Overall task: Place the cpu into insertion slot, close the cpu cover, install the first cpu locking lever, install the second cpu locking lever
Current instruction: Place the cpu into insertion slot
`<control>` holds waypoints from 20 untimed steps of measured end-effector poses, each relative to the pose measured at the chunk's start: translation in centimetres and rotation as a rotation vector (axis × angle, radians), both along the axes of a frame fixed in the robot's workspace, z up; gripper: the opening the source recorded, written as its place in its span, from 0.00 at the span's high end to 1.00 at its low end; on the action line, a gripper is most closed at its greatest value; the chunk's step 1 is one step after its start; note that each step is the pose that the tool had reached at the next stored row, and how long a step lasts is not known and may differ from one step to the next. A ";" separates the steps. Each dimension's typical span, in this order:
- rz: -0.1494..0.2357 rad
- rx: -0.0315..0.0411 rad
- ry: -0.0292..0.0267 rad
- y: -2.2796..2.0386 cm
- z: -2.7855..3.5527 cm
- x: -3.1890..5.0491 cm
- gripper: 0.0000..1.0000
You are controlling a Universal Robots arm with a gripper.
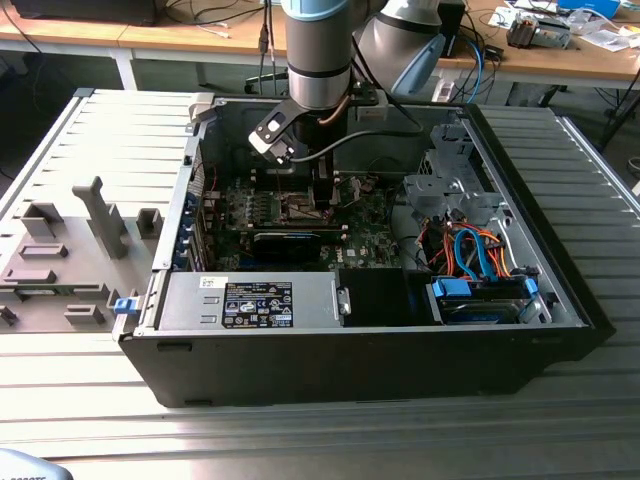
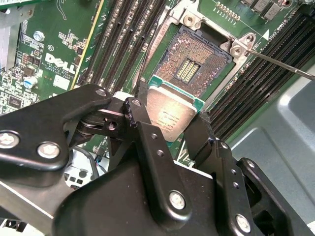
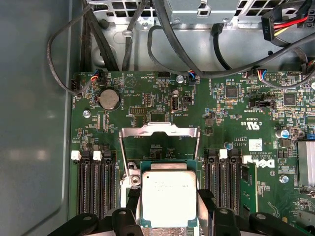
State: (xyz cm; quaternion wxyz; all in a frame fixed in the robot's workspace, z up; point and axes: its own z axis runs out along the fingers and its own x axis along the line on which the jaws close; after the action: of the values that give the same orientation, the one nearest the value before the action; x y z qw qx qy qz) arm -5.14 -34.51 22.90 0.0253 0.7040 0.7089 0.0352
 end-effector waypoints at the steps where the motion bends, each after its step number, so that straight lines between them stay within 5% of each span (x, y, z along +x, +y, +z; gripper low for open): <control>1: 0.000 0.0000 0.0001 0.00 0.00 0.00 0.46; 17: 0.000 0.0000 0.0000 0.15 -0.19 -0.68 0.46; 20: 0.000 0.0000 0.0000 0.15 -0.64 -0.81 0.46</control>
State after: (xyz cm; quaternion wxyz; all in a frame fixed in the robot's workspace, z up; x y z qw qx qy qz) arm -5.96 -34.36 22.26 0.0253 0.7040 0.7089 0.0352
